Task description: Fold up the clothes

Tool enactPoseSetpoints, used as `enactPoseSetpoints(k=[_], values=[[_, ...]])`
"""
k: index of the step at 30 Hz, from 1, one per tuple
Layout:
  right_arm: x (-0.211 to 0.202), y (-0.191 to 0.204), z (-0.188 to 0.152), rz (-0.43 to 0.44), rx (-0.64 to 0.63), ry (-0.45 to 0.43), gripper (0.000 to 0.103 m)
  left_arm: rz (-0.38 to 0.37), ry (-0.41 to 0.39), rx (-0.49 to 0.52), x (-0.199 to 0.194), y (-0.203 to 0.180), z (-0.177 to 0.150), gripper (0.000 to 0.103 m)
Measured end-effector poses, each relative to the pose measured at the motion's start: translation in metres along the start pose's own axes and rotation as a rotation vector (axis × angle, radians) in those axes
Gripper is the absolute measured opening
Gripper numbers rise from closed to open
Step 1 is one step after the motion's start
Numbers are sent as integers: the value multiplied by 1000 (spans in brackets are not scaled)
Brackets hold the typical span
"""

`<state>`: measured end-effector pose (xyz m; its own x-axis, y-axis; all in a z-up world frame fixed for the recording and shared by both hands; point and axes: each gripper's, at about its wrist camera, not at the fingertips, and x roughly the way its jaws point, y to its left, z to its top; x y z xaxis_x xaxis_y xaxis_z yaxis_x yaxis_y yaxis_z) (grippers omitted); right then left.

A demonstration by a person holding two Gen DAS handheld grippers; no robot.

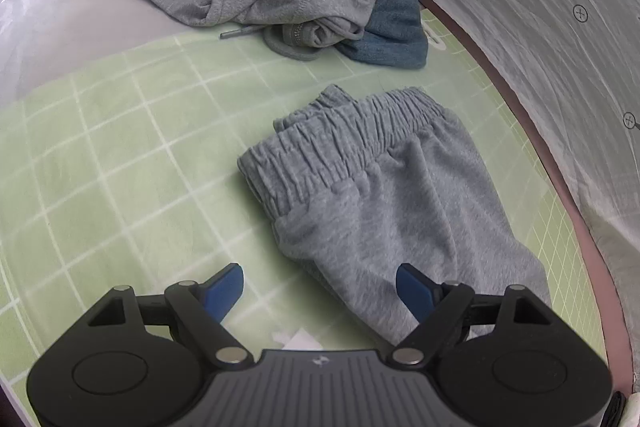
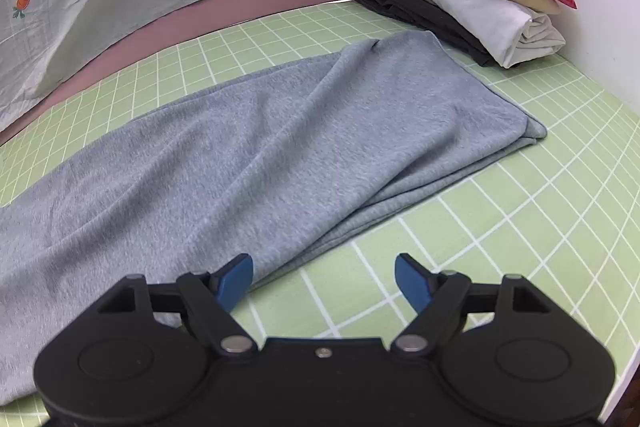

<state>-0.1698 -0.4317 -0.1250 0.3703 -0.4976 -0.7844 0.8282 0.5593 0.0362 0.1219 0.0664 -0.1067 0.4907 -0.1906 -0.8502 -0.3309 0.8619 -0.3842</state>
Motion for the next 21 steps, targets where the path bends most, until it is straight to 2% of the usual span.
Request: enactPoseSetpoints(k=[7, 10, 12, 13, 15, 21], values=[[-6, 19, 7, -24, 21, -18, 79, 31, -63, 10, 15, -1, 20, 82], [-10, 25, 12, -29, -11, -27, 79, 46, -92, 16, 20, -1, 27, 58], [-10, 29, 13, -30, -31, -25, 79, 56, -111, 20, 23, -1, 32, 28], [-9, 31, 13, -24, -41, -19, 79, 61, -121, 22, 25, -1, 35, 23], [-4, 35, 12, -23, -60, -2, 79, 57, -130, 7, 27, 2, 40, 17], [10, 32, 12, -13, -55, 46, 79, 31, -148, -44, 27, 11, 53, 16]])
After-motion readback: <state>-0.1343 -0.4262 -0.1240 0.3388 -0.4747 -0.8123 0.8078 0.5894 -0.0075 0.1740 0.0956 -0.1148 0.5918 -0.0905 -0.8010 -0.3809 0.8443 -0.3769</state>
